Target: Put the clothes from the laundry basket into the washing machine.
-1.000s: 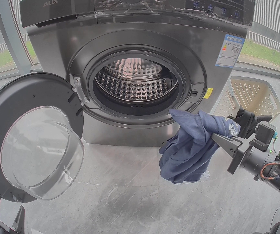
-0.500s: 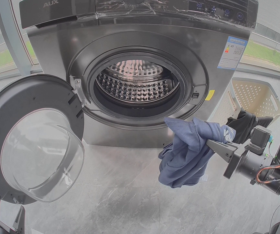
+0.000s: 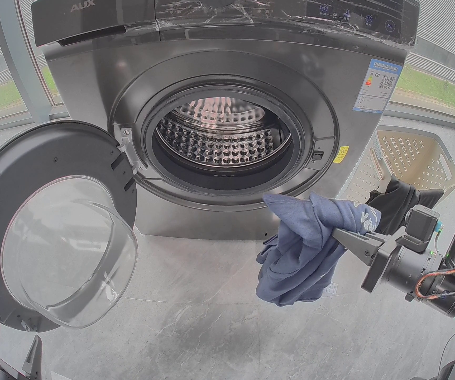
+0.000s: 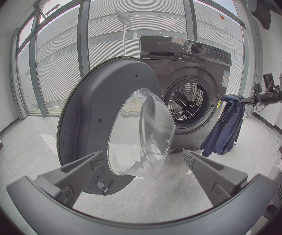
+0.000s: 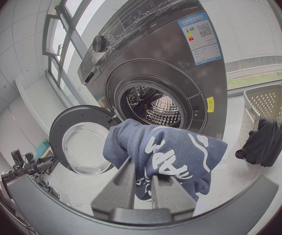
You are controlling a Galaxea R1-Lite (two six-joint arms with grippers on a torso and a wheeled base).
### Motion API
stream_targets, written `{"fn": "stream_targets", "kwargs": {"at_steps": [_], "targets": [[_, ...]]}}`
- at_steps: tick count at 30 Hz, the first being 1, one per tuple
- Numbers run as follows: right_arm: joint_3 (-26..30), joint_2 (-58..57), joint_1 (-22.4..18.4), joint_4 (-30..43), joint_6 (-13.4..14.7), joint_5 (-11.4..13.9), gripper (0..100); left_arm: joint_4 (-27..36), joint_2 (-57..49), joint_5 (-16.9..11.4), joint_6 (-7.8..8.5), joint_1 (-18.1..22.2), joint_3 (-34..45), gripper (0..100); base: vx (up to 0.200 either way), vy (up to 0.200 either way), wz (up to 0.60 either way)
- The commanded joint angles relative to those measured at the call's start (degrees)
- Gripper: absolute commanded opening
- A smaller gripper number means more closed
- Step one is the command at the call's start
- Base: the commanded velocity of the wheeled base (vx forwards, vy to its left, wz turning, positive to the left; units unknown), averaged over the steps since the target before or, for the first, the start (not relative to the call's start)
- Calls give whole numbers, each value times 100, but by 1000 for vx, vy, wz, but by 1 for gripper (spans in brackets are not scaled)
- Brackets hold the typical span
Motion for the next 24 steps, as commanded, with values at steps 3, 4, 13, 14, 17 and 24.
{"fn": "stream_targets", "kwargs": {"at_steps": [3, 4, 13, 14, 17, 24], "targets": [[-89, 363, 162, -306, 169, -21, 0, 0, -68, -1, -35, 11, 101, 100, 0, 0, 0], [-107, 460, 302, -525, 274, -56, 0, -9, -77, 25, 8, 2, 101, 100, 0, 0, 0], [-889, 1532, 1040, -1703, 336, -381, 0, -334, 670, -1012, -35, -33, -1015, 100, 0, 0, 0], [-1047, 1603, 1137, -1738, 336, -408, 0, -343, 942, -1302, -18, -33, -962, 100, 0, 0, 0], [-1346, 1822, 1181, -1738, 327, -390, 0, -431, 1681, -2304, 35, 11, -997, 100, 0, 0, 0], [-1794, 1963, 1111, -1703, 344, -328, 0, -1485, 3693, -3218, 562, -113, -1094, 100, 0, 0, 0]]}}
